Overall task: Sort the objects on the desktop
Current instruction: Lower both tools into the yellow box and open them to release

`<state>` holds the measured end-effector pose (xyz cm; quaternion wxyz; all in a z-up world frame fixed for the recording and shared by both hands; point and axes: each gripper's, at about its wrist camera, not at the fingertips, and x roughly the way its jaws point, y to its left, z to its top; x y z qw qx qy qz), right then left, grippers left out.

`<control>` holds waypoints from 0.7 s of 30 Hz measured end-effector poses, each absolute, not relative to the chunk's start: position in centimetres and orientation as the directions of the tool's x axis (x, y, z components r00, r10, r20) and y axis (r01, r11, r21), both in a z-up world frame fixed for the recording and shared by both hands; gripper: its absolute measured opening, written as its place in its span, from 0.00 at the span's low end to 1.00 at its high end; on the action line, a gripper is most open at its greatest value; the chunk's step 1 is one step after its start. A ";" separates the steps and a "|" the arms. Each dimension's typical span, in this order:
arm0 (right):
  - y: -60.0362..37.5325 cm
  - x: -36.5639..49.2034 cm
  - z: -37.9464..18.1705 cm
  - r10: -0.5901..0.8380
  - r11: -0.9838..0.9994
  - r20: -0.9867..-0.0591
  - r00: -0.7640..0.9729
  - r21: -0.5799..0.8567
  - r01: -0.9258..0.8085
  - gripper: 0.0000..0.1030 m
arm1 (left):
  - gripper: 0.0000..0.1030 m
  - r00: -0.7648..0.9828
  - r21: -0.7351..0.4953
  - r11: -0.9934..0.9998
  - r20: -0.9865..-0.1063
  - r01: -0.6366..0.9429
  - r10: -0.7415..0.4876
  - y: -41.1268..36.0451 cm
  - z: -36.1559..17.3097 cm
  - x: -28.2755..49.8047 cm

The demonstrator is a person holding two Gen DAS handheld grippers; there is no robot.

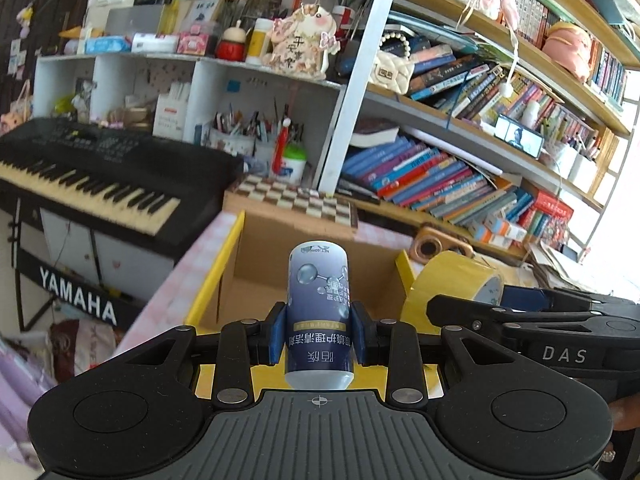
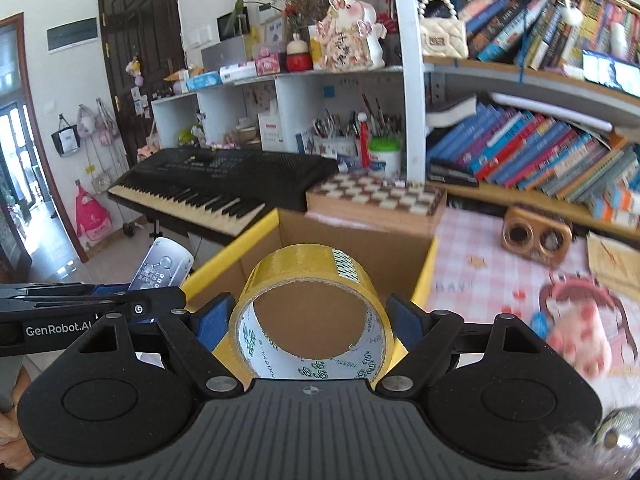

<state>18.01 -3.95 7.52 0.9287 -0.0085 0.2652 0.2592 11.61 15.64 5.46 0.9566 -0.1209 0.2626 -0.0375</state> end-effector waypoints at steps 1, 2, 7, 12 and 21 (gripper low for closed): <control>-3.8 18.9 7.6 0.481 0.862 -0.495 0.724 0.119 -0.492 0.79 | 0.30 0.860 -0.244 0.970 -0.493 0.007 -0.131 15.6 5.5 12.5; -3.6 19.9 7.5 0.484 0.859 -0.495 0.721 0.115 -0.498 0.79 | 0.30 0.859 -0.239 0.971 -0.496 0.006 -0.127 15.5 5.5 13.3; -2.5 24.5 6.9 0.492 0.847 -0.517 0.701 0.097 -0.523 0.79 | 0.30 0.844 -0.209 0.978 -0.528 -0.015 -0.100 15.3 4.8 17.1; -1.4 28.8 5.2 0.483 0.835 -0.569 0.666 0.069 -0.546 0.79 | 0.30 0.816 -0.161 0.986 -0.576 -0.048 -0.054 15.5 3.3 20.4; 0.8 34.2 1.4 0.444 0.755 -0.724 0.528 -0.016 -0.656 0.79 | 0.30 0.721 -0.069 0.996 -0.692 -0.052 -0.010 15.2 -0.5 24.4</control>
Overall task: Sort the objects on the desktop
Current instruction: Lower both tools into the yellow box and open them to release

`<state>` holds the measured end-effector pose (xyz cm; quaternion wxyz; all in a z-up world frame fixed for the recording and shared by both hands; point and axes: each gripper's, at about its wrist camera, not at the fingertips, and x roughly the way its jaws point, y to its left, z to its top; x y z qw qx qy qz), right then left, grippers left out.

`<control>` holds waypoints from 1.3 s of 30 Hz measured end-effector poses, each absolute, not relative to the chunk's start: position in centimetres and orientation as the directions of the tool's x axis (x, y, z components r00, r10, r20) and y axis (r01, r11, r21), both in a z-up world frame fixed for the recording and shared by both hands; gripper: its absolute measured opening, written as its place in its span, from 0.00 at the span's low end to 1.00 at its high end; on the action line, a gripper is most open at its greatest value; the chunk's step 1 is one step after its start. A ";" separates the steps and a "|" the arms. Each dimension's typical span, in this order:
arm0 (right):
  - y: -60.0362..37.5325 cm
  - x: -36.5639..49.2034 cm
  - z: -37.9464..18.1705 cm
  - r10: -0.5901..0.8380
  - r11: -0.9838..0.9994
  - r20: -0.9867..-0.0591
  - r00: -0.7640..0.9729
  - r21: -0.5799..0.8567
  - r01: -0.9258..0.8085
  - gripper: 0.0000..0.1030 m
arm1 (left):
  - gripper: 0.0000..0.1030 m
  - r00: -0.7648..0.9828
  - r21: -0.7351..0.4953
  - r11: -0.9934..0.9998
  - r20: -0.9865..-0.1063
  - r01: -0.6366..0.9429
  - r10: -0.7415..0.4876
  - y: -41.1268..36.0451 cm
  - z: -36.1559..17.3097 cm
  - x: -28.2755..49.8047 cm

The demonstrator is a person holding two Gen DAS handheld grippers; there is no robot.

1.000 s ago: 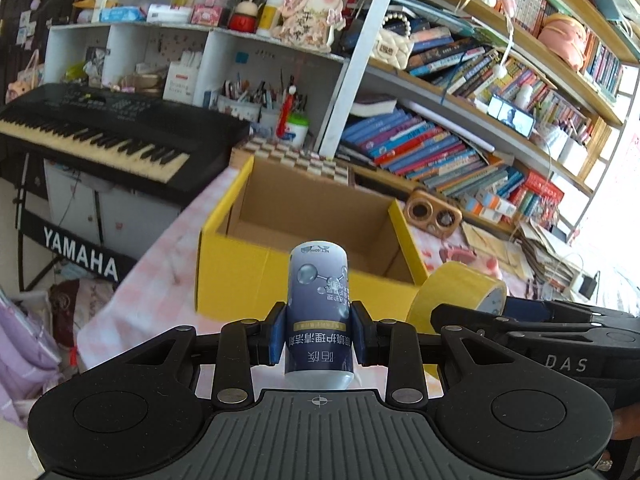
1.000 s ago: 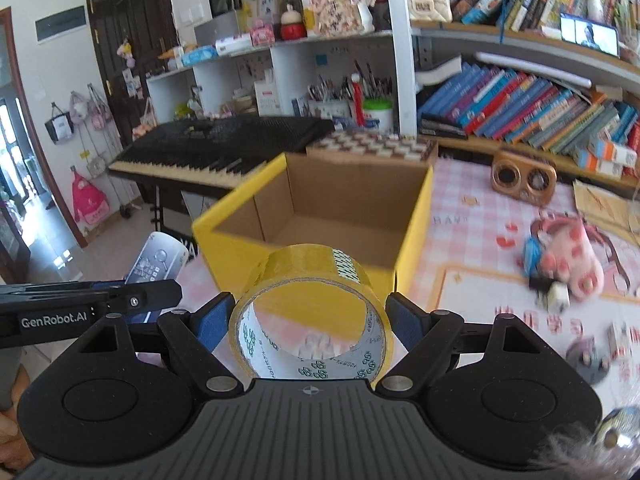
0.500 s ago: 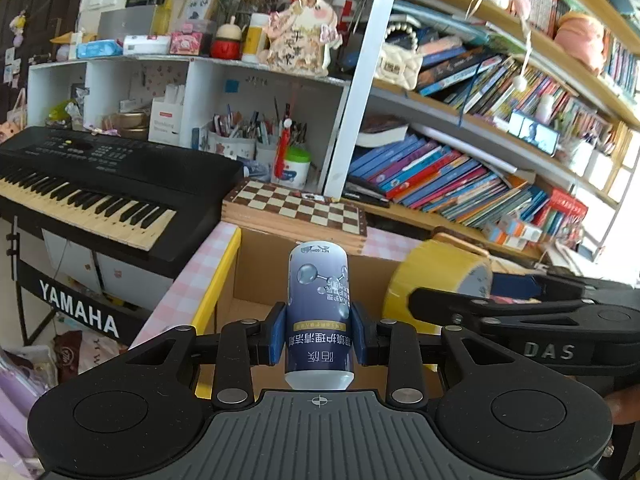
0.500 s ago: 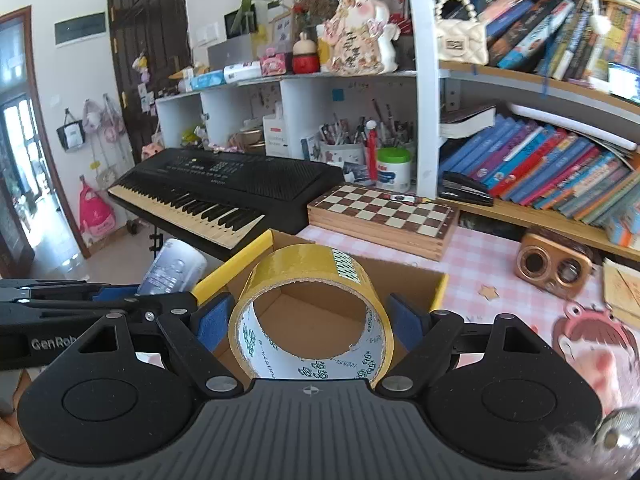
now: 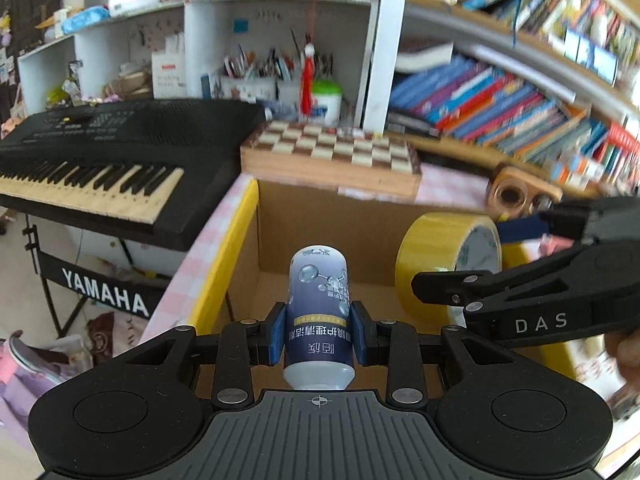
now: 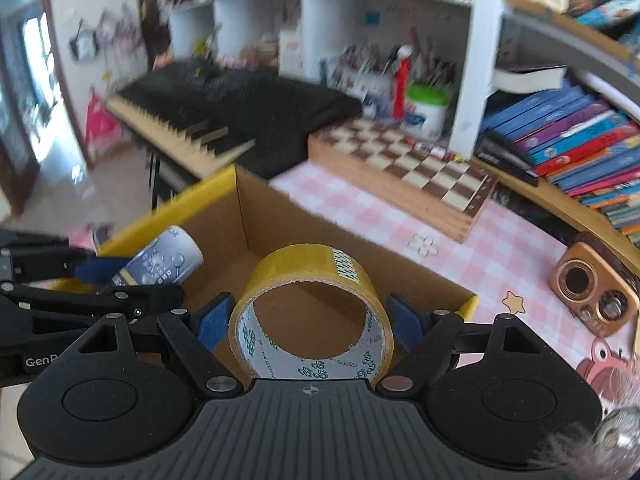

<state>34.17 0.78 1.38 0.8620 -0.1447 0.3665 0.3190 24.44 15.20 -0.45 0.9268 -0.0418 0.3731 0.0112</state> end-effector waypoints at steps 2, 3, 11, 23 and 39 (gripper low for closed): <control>1.3 34.9 0.6 0.428 0.724 -0.757 0.493 -0.039 -0.689 0.79 | 0.30 0.697 -0.049 0.998 -0.717 -0.045 -0.003 15.0 -1.3 25.0; 1.4 35.2 0.2 0.420 0.712 -0.770 0.480 -0.048 -0.700 0.78 | 0.30 0.684 -0.041 0.998 -0.729 -0.042 -0.001 15.0 -1.8 25.3; 2.8 36.3 -2.5 0.344 0.648 -0.833 0.433 -0.123 -0.752 0.79 | 0.30 0.625 -0.024 0.999 -0.781 -0.022 -0.005 14.5 -3.8 26.0; 2.8 37.3 -2.5 0.349 0.667 -0.830 0.436 -0.106 -0.737 0.80 | 0.40 0.632 -0.019 1.000 -0.775 -0.018 -0.003 14.3 -3.7 26.2; -2.0 32.8 4.0 0.440 0.805 -0.625 0.645 -0.044 -0.592 0.77 | 0.68 0.800 -0.047 0.998 -0.600 -0.038 0.002 13.6 2.9 21.5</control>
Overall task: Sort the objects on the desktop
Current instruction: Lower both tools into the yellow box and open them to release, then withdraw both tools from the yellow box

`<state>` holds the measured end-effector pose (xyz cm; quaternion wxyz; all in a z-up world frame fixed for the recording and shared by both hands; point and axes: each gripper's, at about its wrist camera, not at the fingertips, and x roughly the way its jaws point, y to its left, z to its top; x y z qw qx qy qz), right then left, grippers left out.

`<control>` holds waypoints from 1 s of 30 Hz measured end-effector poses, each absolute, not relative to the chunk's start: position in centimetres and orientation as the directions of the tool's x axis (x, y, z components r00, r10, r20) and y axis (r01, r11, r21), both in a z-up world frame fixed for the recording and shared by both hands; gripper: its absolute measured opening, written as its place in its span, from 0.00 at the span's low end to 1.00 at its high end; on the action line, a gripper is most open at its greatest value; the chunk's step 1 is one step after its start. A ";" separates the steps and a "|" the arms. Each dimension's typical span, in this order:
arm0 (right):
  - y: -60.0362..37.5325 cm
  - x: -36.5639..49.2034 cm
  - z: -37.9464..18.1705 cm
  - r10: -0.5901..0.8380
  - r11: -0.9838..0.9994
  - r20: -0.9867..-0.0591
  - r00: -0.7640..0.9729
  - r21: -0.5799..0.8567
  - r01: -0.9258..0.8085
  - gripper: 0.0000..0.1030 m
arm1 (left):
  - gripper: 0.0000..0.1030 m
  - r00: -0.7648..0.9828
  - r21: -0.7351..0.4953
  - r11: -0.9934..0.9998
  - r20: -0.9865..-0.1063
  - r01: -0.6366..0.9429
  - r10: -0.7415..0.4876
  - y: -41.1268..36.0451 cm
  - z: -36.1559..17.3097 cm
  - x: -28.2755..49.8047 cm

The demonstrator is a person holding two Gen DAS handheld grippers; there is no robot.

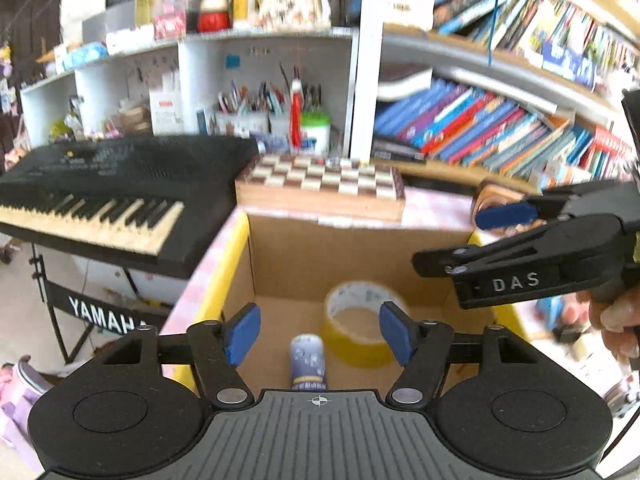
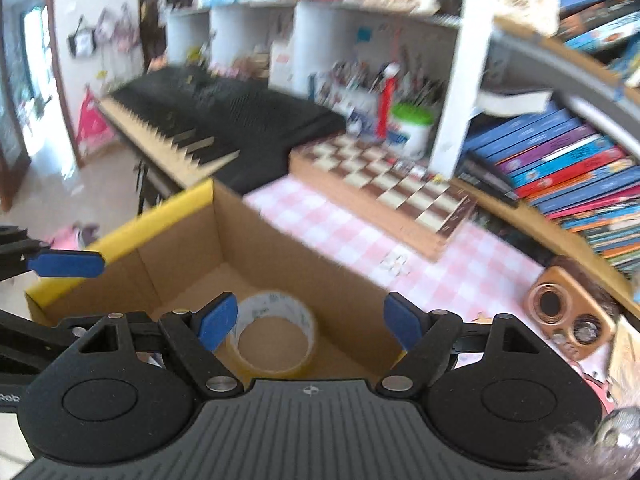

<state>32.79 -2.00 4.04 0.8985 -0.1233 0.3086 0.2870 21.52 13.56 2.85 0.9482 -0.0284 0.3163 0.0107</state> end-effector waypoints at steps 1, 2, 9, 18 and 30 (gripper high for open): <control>-2.4 32.2 4.5 0.439 0.814 -0.610 0.660 -0.040 -0.579 0.77 | 0.69 0.810 -0.051 0.998 -0.587 -0.041 0.003 13.5 3.3 21.0; -2.8 31.6 4.9 0.438 0.823 -0.596 0.673 -0.037 -0.567 0.77 | 0.69 0.818 -0.054 0.998 -0.575 -0.042 0.004 13.5 3.7 20.6; -5.9 26.4 7.3 0.381 0.893 -0.482 0.789 -0.031 -0.450 0.78 | 0.81 0.880 -0.023 0.997 -0.471 -0.072 0.053 12.8 5.8 16.6; -9.5 18.4 8.1 0.247 0.963 -0.380 0.891 -0.009 -0.271 0.78 | 0.88 0.899 -0.041 0.996 -0.435 -0.083 0.057 12.8 6.9 11.2; -11.7 8.4 6.2 0.143 0.989 -0.382 0.913 0.018 -0.147 0.78 | 0.90 0.888 -0.064 0.997 -0.459 -0.049 0.014 11.9 6.1 5.1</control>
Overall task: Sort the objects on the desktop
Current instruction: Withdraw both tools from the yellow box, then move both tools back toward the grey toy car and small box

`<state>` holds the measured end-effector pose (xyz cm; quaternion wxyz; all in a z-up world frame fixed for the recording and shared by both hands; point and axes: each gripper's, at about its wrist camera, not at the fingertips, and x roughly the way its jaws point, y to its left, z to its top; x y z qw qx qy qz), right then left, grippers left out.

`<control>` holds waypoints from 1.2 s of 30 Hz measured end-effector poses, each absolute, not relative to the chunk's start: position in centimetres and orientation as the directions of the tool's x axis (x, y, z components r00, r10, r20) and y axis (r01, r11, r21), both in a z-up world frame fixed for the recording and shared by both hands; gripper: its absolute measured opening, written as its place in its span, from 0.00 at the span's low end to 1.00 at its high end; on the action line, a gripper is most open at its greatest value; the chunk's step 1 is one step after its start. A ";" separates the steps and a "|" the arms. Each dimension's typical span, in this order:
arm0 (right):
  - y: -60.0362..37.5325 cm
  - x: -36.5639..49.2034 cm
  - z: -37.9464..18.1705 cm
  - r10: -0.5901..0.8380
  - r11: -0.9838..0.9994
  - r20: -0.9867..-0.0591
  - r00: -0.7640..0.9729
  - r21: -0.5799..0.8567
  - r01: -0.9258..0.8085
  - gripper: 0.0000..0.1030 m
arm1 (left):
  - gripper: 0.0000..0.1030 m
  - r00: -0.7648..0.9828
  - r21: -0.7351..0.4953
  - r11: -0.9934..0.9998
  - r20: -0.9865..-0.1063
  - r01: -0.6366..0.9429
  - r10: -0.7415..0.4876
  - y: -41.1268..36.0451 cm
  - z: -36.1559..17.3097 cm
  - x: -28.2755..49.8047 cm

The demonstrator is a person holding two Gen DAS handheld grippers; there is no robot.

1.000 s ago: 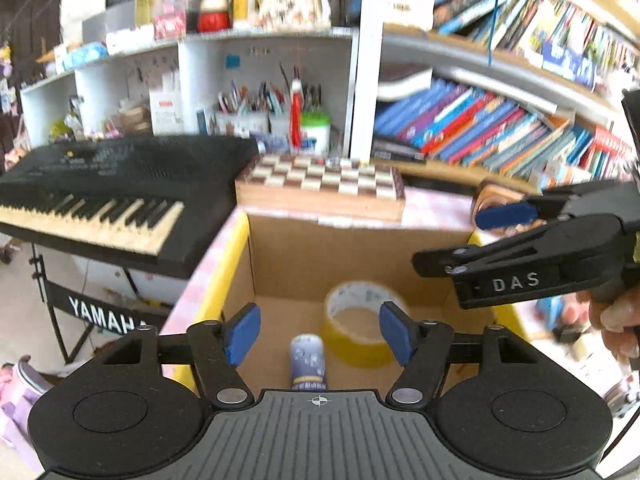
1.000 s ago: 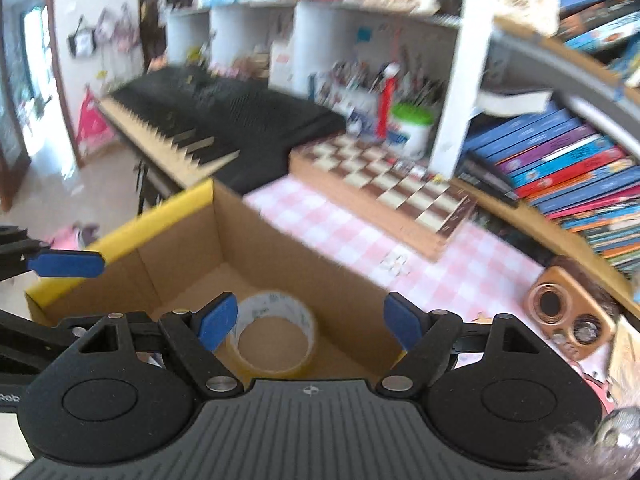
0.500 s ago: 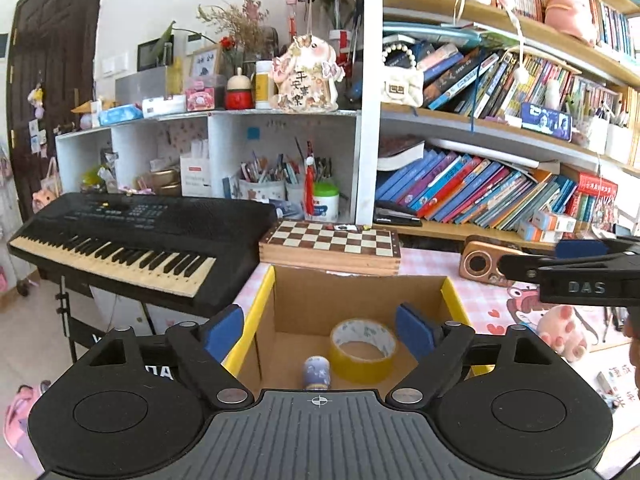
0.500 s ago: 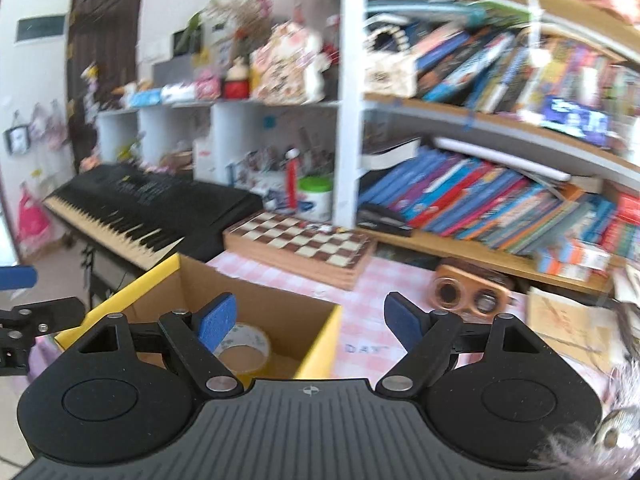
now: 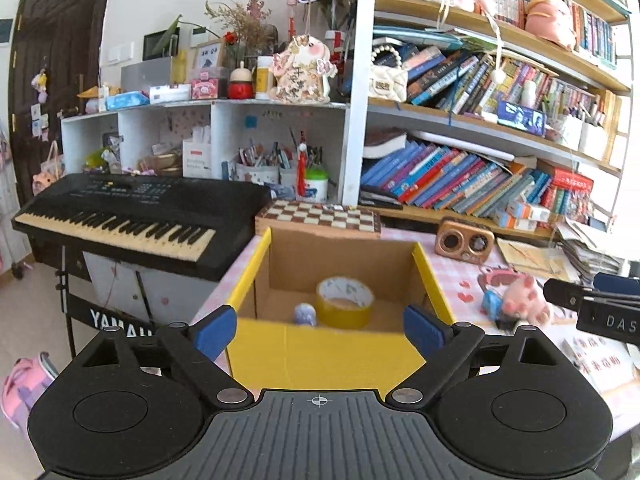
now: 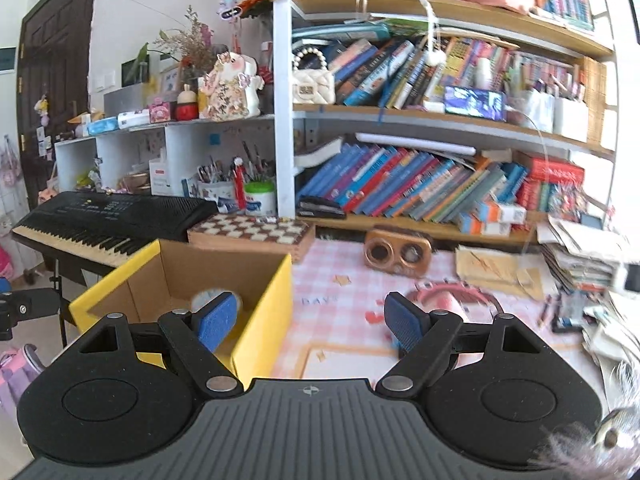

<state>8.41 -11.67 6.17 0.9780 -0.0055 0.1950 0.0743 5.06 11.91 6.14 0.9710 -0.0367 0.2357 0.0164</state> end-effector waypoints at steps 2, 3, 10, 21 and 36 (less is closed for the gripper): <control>-11.8 7.2 5.7 0.138 0.990 -0.395 0.908 0.022 -0.141 0.78 | 0.90 0.883 -0.065 0.997 -0.469 -0.041 0.006 11.7 5.8 4.3; -11.8 6.6 5.4 0.136 0.990 -0.402 0.905 0.024 -0.138 0.78 | 0.90 0.879 -0.066 0.997 -0.476 -0.038 0.002 11.5 5.6 3.9; -12.0 3.2 3.4 0.119 0.993 -0.445 0.888 0.027 -0.119 0.78 | 0.90 0.857 -0.069 0.997 -0.515 -0.026 -0.014 10.7 4.1 1.6; -12.2 0.2 0.5 0.095 0.994 -0.520 0.849 0.001 -0.111 0.78 | 0.90 0.818 -0.061 0.998 -0.575 -0.008 -0.029 9.4 2.0 -0.2; -13.5 -1.0 -0.4 0.064 0.998 -0.573 0.817 0.015 -0.068 0.79 | 0.90 0.776 -0.066 0.995 -0.623 0.075 -0.100 6.9 0.6 -0.2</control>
